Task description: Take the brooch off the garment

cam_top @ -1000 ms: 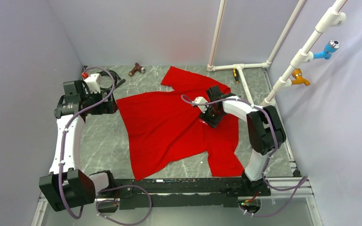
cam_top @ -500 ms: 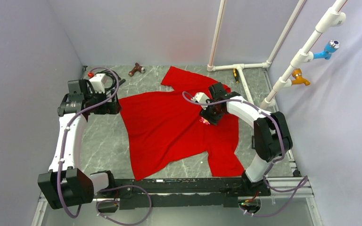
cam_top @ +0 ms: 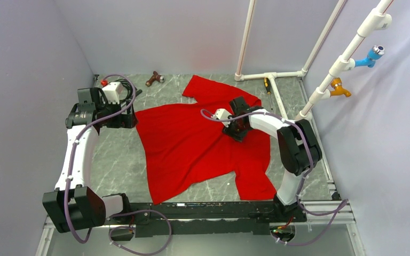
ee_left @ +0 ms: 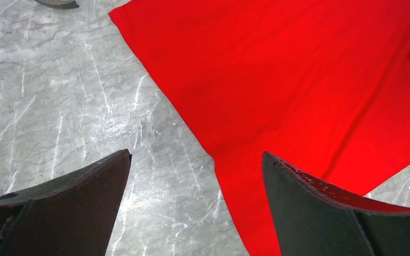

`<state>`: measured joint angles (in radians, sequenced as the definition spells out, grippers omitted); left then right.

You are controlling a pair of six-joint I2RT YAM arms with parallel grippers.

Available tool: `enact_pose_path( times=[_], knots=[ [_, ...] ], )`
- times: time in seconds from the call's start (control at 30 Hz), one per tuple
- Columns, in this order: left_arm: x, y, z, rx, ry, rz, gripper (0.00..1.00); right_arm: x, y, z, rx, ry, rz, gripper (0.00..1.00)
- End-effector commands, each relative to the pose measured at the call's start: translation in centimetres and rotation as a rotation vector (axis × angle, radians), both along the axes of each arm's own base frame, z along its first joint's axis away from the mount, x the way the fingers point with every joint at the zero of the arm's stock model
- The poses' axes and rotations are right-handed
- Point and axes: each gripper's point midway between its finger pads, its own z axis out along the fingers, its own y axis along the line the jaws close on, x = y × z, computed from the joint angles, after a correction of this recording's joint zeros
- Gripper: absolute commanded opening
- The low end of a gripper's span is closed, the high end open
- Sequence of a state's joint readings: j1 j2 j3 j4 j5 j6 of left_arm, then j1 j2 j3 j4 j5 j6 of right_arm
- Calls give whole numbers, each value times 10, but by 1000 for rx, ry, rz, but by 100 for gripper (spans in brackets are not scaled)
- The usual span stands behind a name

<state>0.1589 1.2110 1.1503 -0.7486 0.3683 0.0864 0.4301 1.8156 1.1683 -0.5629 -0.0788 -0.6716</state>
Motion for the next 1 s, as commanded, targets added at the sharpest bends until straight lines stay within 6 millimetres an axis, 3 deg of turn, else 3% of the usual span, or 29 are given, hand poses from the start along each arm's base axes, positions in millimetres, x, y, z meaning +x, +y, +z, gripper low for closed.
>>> enact_pose_path(
  times=[0.0, 0.2, 0.3, 0.43, 0.67, 0.97],
  knots=[
    [5, -1, 16, 17, -42, -21, 99, 13, -2, 10, -20, -69, 18, 44],
    [6, -3, 15, 11, -42, -28, 100, 7, 2, 31, 20, -63, 20, 27],
    [6, -5, 13, 7, -37, -33, 99, 5, 4, 35, 36, -50, 25, 12],
    [7, -8, 13, 6, -38, -43, 99, 0, 4, 37, 54, -7, 23, 4],
    [7, -12, 11, 12, -36, -66, 99, -9, -2, 36, 122, 101, 2, 0],
    [3, -25, 8, -7, -43, -118, 100, 0, -9, 35, 313, 165, -100, 0]
  ],
)
